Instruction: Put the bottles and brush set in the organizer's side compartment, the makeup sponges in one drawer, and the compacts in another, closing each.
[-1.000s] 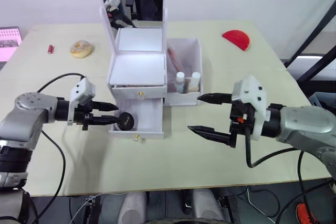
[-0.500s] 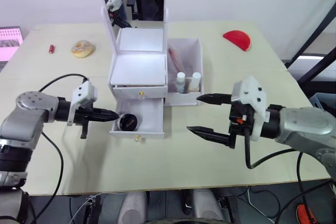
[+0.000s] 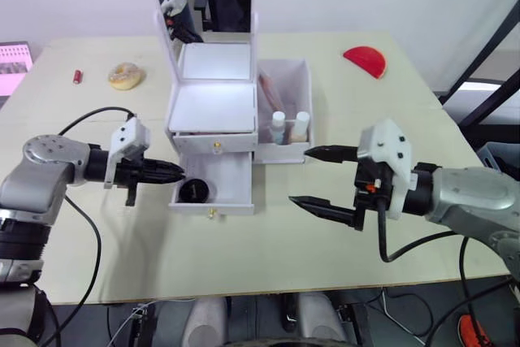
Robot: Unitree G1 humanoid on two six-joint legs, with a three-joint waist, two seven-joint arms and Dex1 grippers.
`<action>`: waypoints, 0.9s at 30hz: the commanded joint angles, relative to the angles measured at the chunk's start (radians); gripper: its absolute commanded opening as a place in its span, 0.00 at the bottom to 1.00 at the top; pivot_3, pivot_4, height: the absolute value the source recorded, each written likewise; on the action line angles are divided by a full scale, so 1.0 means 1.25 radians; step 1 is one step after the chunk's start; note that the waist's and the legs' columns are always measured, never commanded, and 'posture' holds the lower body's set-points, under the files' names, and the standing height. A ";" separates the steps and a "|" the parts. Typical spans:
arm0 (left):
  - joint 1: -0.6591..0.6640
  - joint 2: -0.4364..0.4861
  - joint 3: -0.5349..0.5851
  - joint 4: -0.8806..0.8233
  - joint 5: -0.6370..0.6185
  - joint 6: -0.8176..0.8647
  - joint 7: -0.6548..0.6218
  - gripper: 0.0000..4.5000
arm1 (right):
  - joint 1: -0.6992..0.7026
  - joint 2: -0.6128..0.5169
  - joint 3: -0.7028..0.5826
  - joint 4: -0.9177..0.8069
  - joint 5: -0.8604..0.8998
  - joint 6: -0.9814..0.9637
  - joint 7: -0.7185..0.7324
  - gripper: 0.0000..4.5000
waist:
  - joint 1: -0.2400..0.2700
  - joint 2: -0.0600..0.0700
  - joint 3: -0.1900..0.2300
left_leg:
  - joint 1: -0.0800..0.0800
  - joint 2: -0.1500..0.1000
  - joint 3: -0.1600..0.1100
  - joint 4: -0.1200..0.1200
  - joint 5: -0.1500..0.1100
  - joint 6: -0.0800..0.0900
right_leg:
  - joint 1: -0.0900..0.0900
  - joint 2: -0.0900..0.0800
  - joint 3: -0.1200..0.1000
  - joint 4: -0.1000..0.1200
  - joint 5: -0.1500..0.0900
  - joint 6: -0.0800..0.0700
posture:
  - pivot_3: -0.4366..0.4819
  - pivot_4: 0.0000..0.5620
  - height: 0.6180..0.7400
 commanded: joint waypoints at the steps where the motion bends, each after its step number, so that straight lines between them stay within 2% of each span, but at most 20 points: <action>1: -0.010 0.014 0.035 -0.032 -0.026 0.018 0.002 0.66 | -0.007 0.004 -0.014 -0.012 0.000 -0.019 0.004 1.00 | 0.000 0.000 0.000 | 0.000 0.000 0.000 0.000 0.000 0.000 | 0.000 0.000 0.000 0.000 0.000 0.000 | 0.48 0.27 1.00; 2: -0.005 0.019 0.045 -0.036 -0.032 0.025 0.005 0.77 | -0.007 0.004 -0.014 -0.012 0.000 -0.019 0.005 1.00 | 0.000 0.000 0.000 | 0.000 0.000 0.000 0.000 0.000 0.000 | 0.000 0.000 0.000 0.000 0.000 0.000 | 0.48 0.27 1.00; 8: 0.115 0.067 0.181 -0.105 -0.105 0.122 0.052 0.77 | 0.024 -0.018 -0.054 -0.012 0.004 -0.018 0.022 1.00 | -0.005 0.000 0.000 | 0.000 0.000 0.000 -0.001 0.000 0.000 | 0.000 0.000 0.000 0.000 0.000 0.000 | 0.48 0.27 1.00; 12: 0.252 0.074 0.304 -0.128 -0.111 0.141 0.103 0.77 | 0.054 -0.045 -0.096 0.020 -0.021 -0.029 0.060 1.00 | -0.003 0.000 0.000 | 0.000 0.000 0.000 -0.001 0.000 0.000 | 0.000 0.000 0.000 0.000 0.000 0.001 | 0.48 0.27 1.00; 14: 0.297 0.062 0.351 -0.149 -0.121 0.153 0.135 0.89 | 0.068 -0.053 -0.111 0.034 -0.033 -0.036 0.079 1.00 | -0.001 0.000 0.000 | 0.000 0.000 0.000 0.000 0.000 0.000 | 0.000 0.000 0.000 0.000 -0.001 0.001 | 0.48 0.27 1.00; 15: 0.327 0.056 0.385 -0.165 -0.139 0.177 0.149 0.98 | 0.082 -0.064 -0.124 0.049 -0.046 -0.044 0.099 1.00 | 0.000 0.000 0.000 | 0.000 0.000 0.000 0.000 0.000 0.000 | 0.000 0.000 0.000 0.000 -0.001 0.002 | 0.48 0.27 1.00; 22: 0.491 0.041 0.539 -0.265 -0.169 0.218 0.184 0.98 | 0.227 -0.096 -0.253 0.171 -0.160 -0.149 0.274 1.00 | 0.002 -0.001 0.000 | 0.000 0.000 0.001 0.001 0.000 0.000 | 0.001 0.000 0.000 -0.001 -0.001 0.002 | 0.48 0.27 1.00; 25: 0.547 0.048 0.596 -0.251 -0.159 0.204 0.169 0.98 | 0.299 -0.082 -0.316 0.280 -0.236 -0.238 0.349 1.00 | 0.001 -0.001 0.000 | 0.001 0.000 0.001 0.000 0.000 0.000 | 0.000 0.000 0.000 -0.001 -0.001 0.002 | 0.48 0.27 1.00; 27: 0.573 0.063 0.632 -0.189 -0.131 0.172 0.155 0.98 | 0.351 -0.082 -0.341 0.373 -0.297 -0.297 0.395 1.00 | 0.001 -0.001 0.000 | 0.001 0.000 0.001 0.000 0.000 0.000 | 0.000 0.000 0.000 -0.001 -0.001 0.002 | 0.48 0.27 1.00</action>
